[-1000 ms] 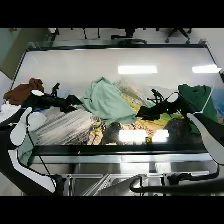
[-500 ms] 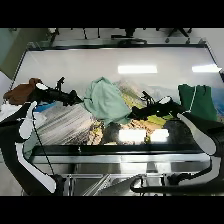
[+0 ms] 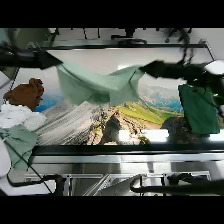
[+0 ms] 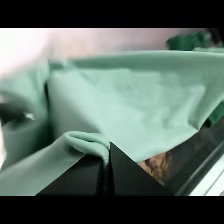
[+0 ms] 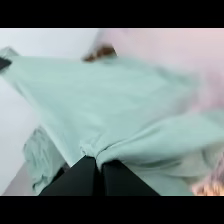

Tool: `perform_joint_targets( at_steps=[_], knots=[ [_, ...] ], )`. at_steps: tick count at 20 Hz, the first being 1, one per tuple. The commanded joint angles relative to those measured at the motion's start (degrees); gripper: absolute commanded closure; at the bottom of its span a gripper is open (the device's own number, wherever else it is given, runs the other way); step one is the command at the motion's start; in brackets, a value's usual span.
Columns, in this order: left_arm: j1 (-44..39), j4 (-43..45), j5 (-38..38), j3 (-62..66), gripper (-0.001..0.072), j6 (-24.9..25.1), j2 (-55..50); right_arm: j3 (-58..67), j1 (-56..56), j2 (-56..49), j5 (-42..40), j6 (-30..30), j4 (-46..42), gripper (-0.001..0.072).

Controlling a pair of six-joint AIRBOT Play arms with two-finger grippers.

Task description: Fold the shirts.

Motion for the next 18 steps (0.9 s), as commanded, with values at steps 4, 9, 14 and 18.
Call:
perform_joint_targets(
  at_steps=[4,9,14,18],
  knots=[
    [-2.0,3.3,3.5,3.5,0.0700,-0.4,25.9,16.2,-1.3,14.0,0.3,-0.2,-4.8,0.0690],
    [-2.0,9.7,4.3,-9.4,0.0700,-0.2,33.4,15.8,-1.3,15.7,2.5,0.9,-17.3,0.0690],
    [-3.7,9.2,8.8,-20.2,0.0700,5.1,21.8,10.0,-1.2,2.1,5.1,-0.3,-17.7,0.0690],
    [-7.8,9.7,19.6,-20.2,0.0700,11.1,2.4,6.4,-1.1,-14.6,-5.6,-3.2,-17.5,0.0690]
  ],
)
